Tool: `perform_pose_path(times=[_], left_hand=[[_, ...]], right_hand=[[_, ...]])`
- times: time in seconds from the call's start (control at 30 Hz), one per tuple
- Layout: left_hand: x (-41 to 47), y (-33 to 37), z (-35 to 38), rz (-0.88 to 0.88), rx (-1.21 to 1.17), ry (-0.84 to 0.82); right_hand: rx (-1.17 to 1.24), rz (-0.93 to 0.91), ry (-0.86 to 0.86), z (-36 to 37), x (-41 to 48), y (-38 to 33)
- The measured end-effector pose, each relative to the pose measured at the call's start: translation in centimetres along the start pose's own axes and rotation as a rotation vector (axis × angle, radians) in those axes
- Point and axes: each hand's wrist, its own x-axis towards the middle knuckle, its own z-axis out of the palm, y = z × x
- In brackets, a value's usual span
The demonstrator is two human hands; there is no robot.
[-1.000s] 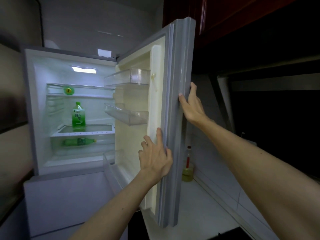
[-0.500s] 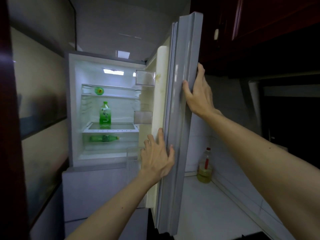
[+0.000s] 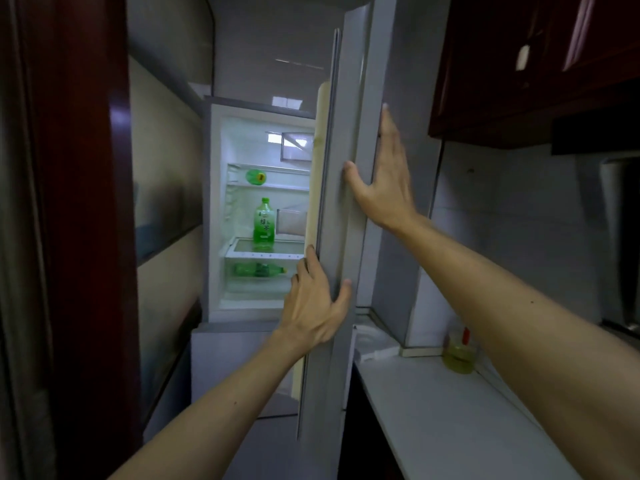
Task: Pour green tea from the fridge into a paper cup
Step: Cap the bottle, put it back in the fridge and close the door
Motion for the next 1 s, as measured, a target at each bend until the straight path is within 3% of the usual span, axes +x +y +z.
perform_pose_path(times=[0.63, 1.0], left_hand=[[2.7, -11.5, -5.3, -0.156, -0.212, -0.028], [6.6, -16.1, -4.4, -0.205, -0.303, 0.159]], right_hand=[[-0.145, -0.143, -0.161, 14.9, 1.8, -4.5], [-0.157, -0.147, -0.244, 21.6, 3.0, -4.6]])
